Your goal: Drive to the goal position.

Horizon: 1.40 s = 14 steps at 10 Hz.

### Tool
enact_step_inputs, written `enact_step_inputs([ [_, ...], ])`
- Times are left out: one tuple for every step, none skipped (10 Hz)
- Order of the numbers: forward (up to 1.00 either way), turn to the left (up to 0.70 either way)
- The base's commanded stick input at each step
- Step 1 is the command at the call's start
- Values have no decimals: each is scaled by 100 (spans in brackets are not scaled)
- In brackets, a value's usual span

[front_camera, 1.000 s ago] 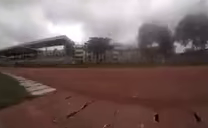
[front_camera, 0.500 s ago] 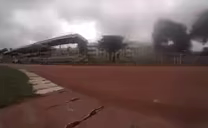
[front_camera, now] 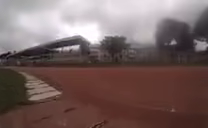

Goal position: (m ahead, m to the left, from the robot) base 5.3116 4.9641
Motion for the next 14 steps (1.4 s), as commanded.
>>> enact_step_inputs([
  [70,0],
  [70,0],
  [70,0],
  [70,0],
  [70,0],
  [70,0],
  [70,0],
  [70,0],
  [70,0],
  [70,0],
  [70,0],
  [70,0],
  [70,0],
  [70,0],
])
